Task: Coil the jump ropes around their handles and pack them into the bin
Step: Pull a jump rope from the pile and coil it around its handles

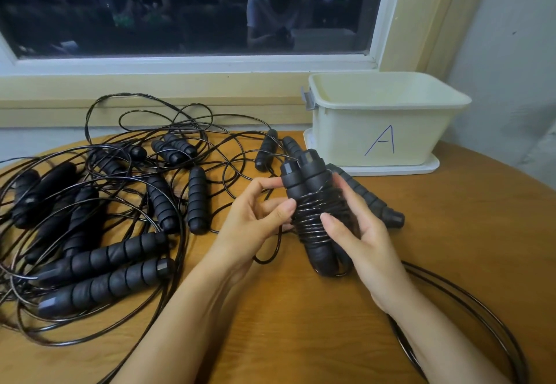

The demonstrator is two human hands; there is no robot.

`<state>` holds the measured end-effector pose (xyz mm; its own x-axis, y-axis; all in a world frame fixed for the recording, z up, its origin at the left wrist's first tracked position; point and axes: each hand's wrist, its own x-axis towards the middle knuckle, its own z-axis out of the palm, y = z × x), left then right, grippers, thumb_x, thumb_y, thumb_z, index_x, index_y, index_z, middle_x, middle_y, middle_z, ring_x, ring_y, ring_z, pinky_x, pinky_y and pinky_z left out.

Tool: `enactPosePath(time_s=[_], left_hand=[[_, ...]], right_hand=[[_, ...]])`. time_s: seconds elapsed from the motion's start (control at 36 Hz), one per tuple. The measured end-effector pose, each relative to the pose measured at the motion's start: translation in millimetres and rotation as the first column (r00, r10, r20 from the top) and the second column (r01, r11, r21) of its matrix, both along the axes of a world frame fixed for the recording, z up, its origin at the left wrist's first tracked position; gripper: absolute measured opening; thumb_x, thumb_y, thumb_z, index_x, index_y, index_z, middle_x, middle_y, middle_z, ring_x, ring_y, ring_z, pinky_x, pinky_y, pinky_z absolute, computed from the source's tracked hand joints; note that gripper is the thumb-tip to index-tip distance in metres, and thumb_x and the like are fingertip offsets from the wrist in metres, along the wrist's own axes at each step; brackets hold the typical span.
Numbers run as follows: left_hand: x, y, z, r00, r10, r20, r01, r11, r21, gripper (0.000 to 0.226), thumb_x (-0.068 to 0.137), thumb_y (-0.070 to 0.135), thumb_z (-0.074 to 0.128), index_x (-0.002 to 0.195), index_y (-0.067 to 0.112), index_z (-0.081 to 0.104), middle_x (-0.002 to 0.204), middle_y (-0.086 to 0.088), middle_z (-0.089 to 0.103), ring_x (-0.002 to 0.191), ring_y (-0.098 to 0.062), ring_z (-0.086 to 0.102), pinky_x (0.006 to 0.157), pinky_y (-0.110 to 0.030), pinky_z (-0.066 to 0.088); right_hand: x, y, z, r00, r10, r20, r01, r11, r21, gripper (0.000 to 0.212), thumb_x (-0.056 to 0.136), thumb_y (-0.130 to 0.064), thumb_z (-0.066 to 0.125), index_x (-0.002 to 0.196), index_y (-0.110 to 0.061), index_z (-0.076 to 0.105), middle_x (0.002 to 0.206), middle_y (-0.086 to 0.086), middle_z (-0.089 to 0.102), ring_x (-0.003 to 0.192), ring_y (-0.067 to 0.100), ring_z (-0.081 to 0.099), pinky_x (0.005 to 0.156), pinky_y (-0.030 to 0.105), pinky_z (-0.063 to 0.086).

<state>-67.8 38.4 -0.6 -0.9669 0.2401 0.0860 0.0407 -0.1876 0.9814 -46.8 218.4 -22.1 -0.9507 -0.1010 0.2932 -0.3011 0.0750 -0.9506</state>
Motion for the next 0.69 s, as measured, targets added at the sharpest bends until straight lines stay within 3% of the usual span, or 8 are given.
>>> enactPosePath(time_s=[0.08, 0.25, 0.31, 0.39, 0.47, 0.53, 0.61, 0.69], left_hand=[[0, 3, -3, 0.998, 0.068, 0.006, -0.068, 0.998, -0.007, 0.045, 0.078, 0.019, 0.067, 0.120, 0.011, 0.054, 0.098, -0.013, 0.076, 0.087, -0.023, 0.072, 0.081, -0.032, 0.058], [1, 9, -4, 0.984, 0.176, 0.002, -0.176, 0.984, -0.013, 0.048, 0.071, 0.020, 0.074, 0.114, 0.008, 0.056, 0.091, -0.012, 0.077, 0.083, -0.024, 0.074, 0.077, -0.031, 0.060], [3, 10, -2, 0.980, 0.198, -0.011, -0.198, 0.980, -0.008, 0.045, 0.071, 0.019, 0.074, 0.111, 0.009, 0.057, 0.089, -0.011, 0.077, 0.079, -0.021, 0.074, 0.070, -0.025, 0.058], [5, 13, -1, 0.976, 0.217, -0.007, -0.217, 0.976, 0.009, 0.042, 0.069, 0.019, 0.074, 0.107, 0.010, 0.057, 0.084, -0.009, 0.077, 0.072, -0.016, 0.073, 0.064, -0.021, 0.055], [6, 14, 0, 0.977, 0.213, 0.001, -0.213, 0.977, 0.016, 0.044, 0.067, 0.020, 0.074, 0.106, 0.011, 0.057, 0.084, -0.009, 0.077, 0.071, -0.016, 0.073, 0.064, -0.020, 0.056], [7, 15, 0, 0.979, 0.205, -0.006, -0.204, 0.979, 0.012, 0.043, 0.070, 0.019, 0.074, 0.108, 0.010, 0.056, 0.084, -0.008, 0.077, 0.071, -0.014, 0.073, 0.064, -0.019, 0.055], [7, 16, 0, 0.982, 0.190, -0.018, -0.190, 0.982, 0.000, 0.045, 0.072, 0.020, 0.072, 0.112, 0.010, 0.055, 0.087, -0.007, 0.077, 0.075, -0.016, 0.074, 0.067, -0.019, 0.055], [7, 16, -1, 0.986, 0.160, -0.044, -0.160, 0.987, 0.000, 0.050, 0.072, 0.021, 0.072, 0.118, 0.010, 0.055, 0.094, -0.009, 0.077, 0.083, -0.020, 0.074, 0.073, -0.023, 0.057]], right_hand=[[-2, 0, -3, 0.987, -0.116, -0.108, 0.128, 0.984, 0.121, 0.062, 0.090, -0.035, 0.057, 0.148, -0.033, 0.037, 0.149, -0.012, 0.040, 0.137, -0.004, 0.036, 0.110, 0.014, 0.034], [-2, -4, -13, 0.895, -0.191, -0.402, 0.314, 0.911, 0.266, 0.046, 0.098, -0.017, 0.052, 0.143, -0.027, 0.047, 0.147, -0.005, 0.050, 0.138, 0.004, 0.041, 0.110, 0.014, 0.033], [-2, -5, -14, 0.890, -0.193, -0.413, 0.344, 0.879, 0.330, 0.045, 0.101, -0.025, 0.048, 0.146, -0.030, 0.043, 0.152, -0.004, 0.044, 0.142, 0.006, 0.036, 0.111, 0.012, 0.029], [2, -8, -12, 0.917, -0.145, -0.372, 0.327, 0.807, 0.492, 0.062, 0.097, -0.047, 0.038, 0.155, -0.038, 0.018, 0.162, -0.009, 0.024, 0.147, 0.004, 0.024, 0.103, 0.005, 0.030], [4, -12, -12, 0.911, -0.130, -0.392, 0.375, 0.658, 0.653, 0.097, 0.080, -0.059, 0.054, 0.156, -0.039, -0.003, 0.164, -0.006, 0.012, 0.144, 0.015, 0.029, 0.089, 0.023, 0.049], [4, -13, -11, 0.893, -0.152, -0.424, 0.429, 0.571, 0.700, 0.113, 0.072, -0.055, 0.070, 0.156, -0.036, -0.002, 0.163, -0.001, 0.016, 0.138, 0.021, 0.039, 0.075, 0.027, 0.056], [4, -12, -8, 0.859, -0.184, -0.478, 0.498, 0.522, 0.693, 0.112, 0.070, -0.040, 0.084, 0.157, -0.029, 0.016, 0.159, 0.006, 0.030, 0.127, 0.026, 0.053, 0.061, 0.025, 0.055], [4, -12, -8, 0.833, -0.193, -0.519, 0.532, 0.538, 0.654, 0.101, 0.071, -0.032, 0.086, 0.154, -0.029, 0.029, 0.156, 0.009, 0.035, 0.119, 0.028, 0.059, 0.061, 0.028, 0.056]])
